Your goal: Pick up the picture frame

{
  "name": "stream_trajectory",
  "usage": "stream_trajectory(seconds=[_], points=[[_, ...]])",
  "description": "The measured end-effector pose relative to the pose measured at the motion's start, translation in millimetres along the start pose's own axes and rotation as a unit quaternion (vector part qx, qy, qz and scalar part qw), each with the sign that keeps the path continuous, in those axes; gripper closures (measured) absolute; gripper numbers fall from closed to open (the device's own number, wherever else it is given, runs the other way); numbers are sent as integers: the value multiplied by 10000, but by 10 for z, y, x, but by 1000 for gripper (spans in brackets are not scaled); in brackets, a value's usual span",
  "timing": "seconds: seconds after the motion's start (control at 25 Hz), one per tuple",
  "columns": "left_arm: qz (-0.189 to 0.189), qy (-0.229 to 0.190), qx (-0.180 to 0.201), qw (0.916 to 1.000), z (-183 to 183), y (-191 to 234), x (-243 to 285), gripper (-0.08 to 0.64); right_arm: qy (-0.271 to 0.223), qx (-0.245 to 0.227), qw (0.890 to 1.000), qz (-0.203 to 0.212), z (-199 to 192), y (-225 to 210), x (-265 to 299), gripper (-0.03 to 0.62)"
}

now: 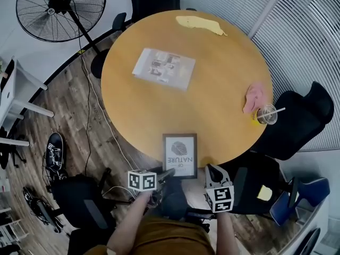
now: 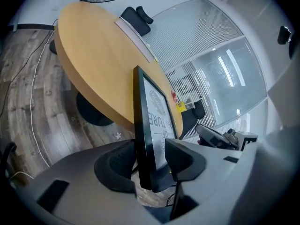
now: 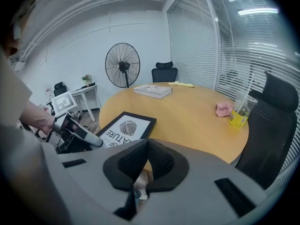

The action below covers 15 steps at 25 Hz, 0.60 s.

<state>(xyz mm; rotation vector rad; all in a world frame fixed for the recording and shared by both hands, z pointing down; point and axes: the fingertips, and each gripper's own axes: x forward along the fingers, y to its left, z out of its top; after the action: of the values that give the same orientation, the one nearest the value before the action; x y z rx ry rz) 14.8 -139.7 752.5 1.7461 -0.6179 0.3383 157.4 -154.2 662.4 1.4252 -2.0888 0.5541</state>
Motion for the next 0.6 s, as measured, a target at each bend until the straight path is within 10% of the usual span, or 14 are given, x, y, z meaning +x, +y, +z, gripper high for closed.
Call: stream_trajectory(seconds=[0.6], points=[[-788,-194,-948,9922,-35,-40,97,428,129,29,9999,-98,-105,-111,16,580]])
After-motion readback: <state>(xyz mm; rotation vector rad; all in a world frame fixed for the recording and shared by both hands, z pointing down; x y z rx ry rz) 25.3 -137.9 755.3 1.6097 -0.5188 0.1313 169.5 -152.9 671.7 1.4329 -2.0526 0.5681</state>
